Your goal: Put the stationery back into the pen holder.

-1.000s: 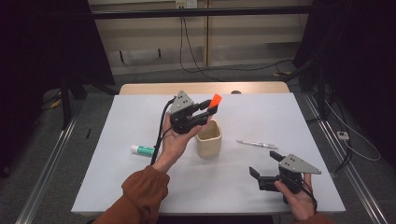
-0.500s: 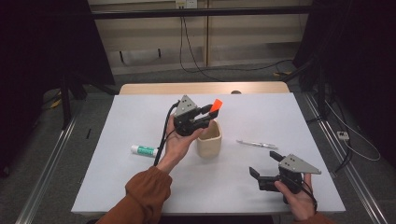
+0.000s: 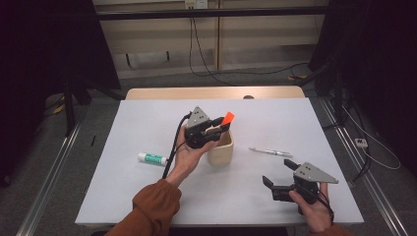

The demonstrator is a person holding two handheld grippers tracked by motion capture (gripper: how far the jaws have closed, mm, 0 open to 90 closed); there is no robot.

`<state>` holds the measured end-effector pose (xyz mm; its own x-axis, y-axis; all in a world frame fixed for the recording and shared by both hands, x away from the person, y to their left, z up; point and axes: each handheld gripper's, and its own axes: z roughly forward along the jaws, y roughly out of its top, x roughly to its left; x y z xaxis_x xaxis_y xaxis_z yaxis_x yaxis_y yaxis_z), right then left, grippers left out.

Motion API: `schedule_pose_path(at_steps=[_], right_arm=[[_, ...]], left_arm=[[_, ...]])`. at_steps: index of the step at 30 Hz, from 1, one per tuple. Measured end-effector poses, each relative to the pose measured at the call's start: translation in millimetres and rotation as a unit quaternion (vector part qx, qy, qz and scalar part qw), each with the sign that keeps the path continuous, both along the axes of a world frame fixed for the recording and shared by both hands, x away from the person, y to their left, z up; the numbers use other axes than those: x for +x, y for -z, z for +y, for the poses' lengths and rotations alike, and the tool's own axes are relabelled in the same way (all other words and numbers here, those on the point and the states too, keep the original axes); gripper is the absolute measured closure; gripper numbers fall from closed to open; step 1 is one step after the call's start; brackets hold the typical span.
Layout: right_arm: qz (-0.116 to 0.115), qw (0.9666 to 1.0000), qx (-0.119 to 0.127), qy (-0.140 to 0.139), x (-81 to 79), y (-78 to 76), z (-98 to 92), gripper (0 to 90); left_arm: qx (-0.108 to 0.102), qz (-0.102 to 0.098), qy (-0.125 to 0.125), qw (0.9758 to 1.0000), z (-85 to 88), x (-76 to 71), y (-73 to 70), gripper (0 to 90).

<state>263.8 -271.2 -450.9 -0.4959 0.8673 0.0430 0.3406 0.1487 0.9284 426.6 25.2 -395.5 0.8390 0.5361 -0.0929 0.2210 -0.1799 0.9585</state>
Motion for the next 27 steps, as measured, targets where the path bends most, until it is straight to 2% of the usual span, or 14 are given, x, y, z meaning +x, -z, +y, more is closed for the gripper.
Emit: schedule_pose_path(at_steps=[5, 8, 14, 19, 21, 27], right_arm=[[0.001, 1.0, 0.0, 0.001, 0.0, 0.2, 0.0, 4.1], [0.0, 1.0, 0.0, 0.0, -0.1, -0.1, 0.0, 4.1], [-0.001, 1.0, 0.0, -0.001, -0.2, -0.2, 0.0, 4.1], [-0.001, 1.0, 0.0, -0.001, 0.0, -0.1, 0.1, 4.1], [-0.001, 1.0, 0.0, -0.001, -0.1, -0.1, 0.0, 4.1], [-0.001, 1.0, 0.0, -0.001, 0.0, -0.1, 0.1, 4.1]], left_arm=[[0.01, 0.002, 0.003, 0.9999, 1.3, -1.6, 3.2, 67.0], [0.016, 0.012, 0.002, 0.9998, 2.2, -1.8, 4.3, 66.9], [0.023, 0.019, 0.007, 0.9995, 3.0, -2.4, 3.2, 66.0], [0.017, 0.016, 0.009, 0.9997, 5.5, -4.0, -1.6, 51.0], [0.029, 0.01, 0.011, 0.9995, 6.6, -4.7, -3.6, 46.6], [0.031, 0.012, -0.006, 0.9994, 14.9, -3.5, -10.1, 24.5]])
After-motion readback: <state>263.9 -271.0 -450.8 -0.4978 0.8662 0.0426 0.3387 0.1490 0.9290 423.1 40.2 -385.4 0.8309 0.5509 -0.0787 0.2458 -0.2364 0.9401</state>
